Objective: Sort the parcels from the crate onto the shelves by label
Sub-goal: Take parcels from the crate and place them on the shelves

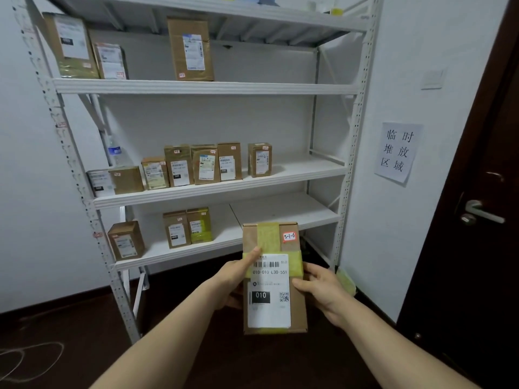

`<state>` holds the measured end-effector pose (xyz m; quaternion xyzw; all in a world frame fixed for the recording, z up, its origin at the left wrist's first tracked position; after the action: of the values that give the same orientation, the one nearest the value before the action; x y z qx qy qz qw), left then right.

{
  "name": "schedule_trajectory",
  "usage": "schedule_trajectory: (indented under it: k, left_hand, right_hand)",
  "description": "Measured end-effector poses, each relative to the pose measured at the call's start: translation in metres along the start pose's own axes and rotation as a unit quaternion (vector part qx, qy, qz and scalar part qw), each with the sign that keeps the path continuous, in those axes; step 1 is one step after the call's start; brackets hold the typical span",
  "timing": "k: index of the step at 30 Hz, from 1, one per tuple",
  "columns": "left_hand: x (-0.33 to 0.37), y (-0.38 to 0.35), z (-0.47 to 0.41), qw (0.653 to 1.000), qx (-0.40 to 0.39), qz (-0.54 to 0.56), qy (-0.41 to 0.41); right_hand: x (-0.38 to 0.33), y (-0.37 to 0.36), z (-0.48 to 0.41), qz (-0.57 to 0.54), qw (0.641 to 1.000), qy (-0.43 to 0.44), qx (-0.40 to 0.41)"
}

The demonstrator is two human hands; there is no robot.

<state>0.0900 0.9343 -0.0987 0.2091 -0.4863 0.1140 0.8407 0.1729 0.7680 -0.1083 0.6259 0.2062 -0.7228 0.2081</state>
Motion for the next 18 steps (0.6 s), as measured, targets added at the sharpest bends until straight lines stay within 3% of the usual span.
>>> schedule_trajectory:
  k: [18]
  left_hand:
    - [-0.012, 0.008, -0.006, 1.0, -0.003, 0.01, 0.01]
  right_hand:
    - [0.013, -0.002, -0.014, 0.002, 1.0, -0.011, 0.0]
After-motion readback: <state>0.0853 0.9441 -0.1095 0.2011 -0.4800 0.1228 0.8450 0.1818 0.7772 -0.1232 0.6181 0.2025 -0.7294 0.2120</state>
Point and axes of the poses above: each hand's wrist, its own z-axis away from the middle knuckle, its own y-axis out of the back of the hand, x = y × z, the point moved 7 cm from there along -z, towards the middle knuckle, and after that the axes turned 2 degrees about y, right-handed, at the moved point
